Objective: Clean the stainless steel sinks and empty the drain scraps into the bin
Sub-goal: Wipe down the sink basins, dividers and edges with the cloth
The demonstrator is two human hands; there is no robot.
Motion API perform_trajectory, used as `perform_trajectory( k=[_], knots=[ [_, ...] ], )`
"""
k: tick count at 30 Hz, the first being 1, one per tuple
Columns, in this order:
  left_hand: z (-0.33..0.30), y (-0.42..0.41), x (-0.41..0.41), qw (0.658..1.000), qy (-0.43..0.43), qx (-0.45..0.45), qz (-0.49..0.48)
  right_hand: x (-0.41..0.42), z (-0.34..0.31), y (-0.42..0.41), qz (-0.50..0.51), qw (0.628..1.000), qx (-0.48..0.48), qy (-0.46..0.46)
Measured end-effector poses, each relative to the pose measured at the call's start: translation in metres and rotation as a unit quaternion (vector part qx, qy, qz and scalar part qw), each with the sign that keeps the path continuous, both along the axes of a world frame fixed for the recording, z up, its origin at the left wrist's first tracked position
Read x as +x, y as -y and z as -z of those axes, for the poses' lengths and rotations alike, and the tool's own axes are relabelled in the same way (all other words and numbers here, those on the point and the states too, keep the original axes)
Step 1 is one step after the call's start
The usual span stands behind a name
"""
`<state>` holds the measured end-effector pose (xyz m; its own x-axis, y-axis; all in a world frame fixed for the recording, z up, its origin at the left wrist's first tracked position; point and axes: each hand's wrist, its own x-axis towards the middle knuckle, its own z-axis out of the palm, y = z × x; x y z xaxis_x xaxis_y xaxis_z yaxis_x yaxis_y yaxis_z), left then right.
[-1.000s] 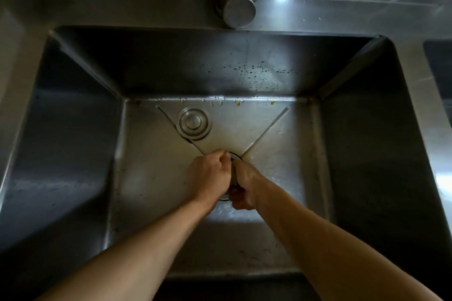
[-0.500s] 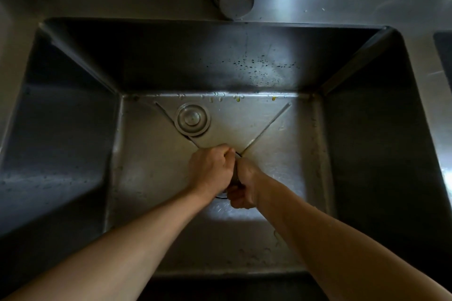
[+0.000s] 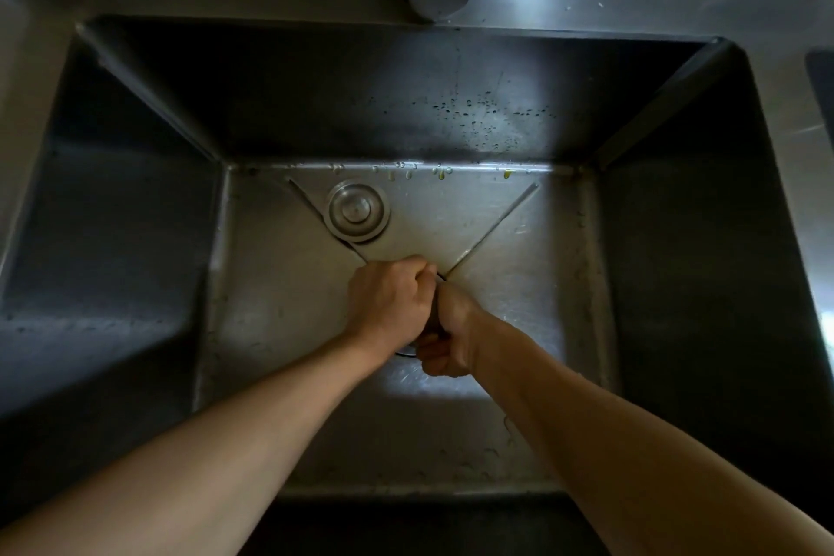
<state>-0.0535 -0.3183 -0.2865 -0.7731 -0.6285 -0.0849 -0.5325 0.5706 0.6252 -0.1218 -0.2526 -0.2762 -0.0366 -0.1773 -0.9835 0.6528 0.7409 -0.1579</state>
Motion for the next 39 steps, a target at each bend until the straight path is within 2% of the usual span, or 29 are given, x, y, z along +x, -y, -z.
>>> perform_trajectory(
  k=[4,7,10,12,13,15,16,18,21,23,25,27,28,29,31,33,36,39],
  knots=[
    [0.001,-0.002,0.001,0.998,0.03,0.019,-0.044,-0.001,-0.003,0.001,-0.016,1.0,0.012,-0.02],
    [-0.002,-0.002,0.001,0.978,0.116,0.116,-0.131,-0.002,-0.012,-0.002,0.017,1.0,-0.003,-0.01],
    [-0.004,0.007,0.003,0.938,0.161,0.241,-0.191,-0.009,-0.031,-0.003,0.101,0.992,-0.054,-0.059],
    [-0.01,0.01,0.007,0.904,0.148,0.32,-0.242,-0.012,-0.045,-0.006,0.155,0.982,-0.088,-0.068],
    [-0.015,0.01,0.009,0.879,0.129,0.364,-0.279,-0.01,-0.051,-0.007,0.161,0.979,-0.1,-0.069],
    [-0.029,0.008,0.015,0.832,0.109,0.427,-0.338,-0.008,-0.054,-0.012,0.11,0.986,-0.07,-0.106],
    [-0.033,0.006,0.019,0.822,0.111,0.438,-0.347,-0.005,-0.056,-0.016,0.093,0.985,-0.062,-0.128],
    [-0.039,0.003,0.025,0.827,0.108,0.435,-0.339,-0.003,-0.061,-0.023,0.077,0.986,-0.061,-0.133],
    [-0.052,-0.004,0.03,0.867,0.103,0.399,-0.281,-0.001,-0.071,-0.031,0.071,0.991,-0.09,-0.066],
    [-0.065,-0.011,0.032,0.865,0.087,0.421,-0.26,0.001,-0.082,-0.035,0.058,0.987,-0.123,-0.082],
    [-0.08,-0.014,0.034,0.816,0.05,0.494,-0.295,0.0,-0.092,-0.039,0.077,0.974,-0.145,-0.155],
    [-0.093,-0.016,0.036,0.757,0.071,0.557,-0.333,-0.001,-0.097,-0.044,0.111,0.954,-0.173,-0.22],
    [-0.1,-0.018,0.037,0.746,0.098,0.567,-0.335,-0.001,-0.1,-0.047,0.123,0.943,-0.183,-0.248],
    [-0.102,-0.018,0.037,0.75,0.118,0.562,-0.329,-0.001,-0.099,-0.049,0.124,0.938,-0.175,-0.271],
    [-0.107,-0.023,0.038,0.787,0.119,0.515,-0.318,0.0,-0.103,-0.057,0.109,0.936,-0.16,-0.295],
    [-0.119,-0.026,0.034,0.824,0.052,0.475,-0.306,-0.001,-0.113,-0.064,0.115,0.935,-0.184,-0.282],
    [-0.149,-0.033,0.033,0.851,-0.036,0.472,-0.225,-0.004,-0.133,-0.071,0.116,0.93,-0.242,-0.253],
    [-0.178,-0.043,0.033,0.876,-0.015,0.462,-0.137,-0.006,-0.158,-0.074,0.118,0.916,-0.289,-0.251]
  ],
)
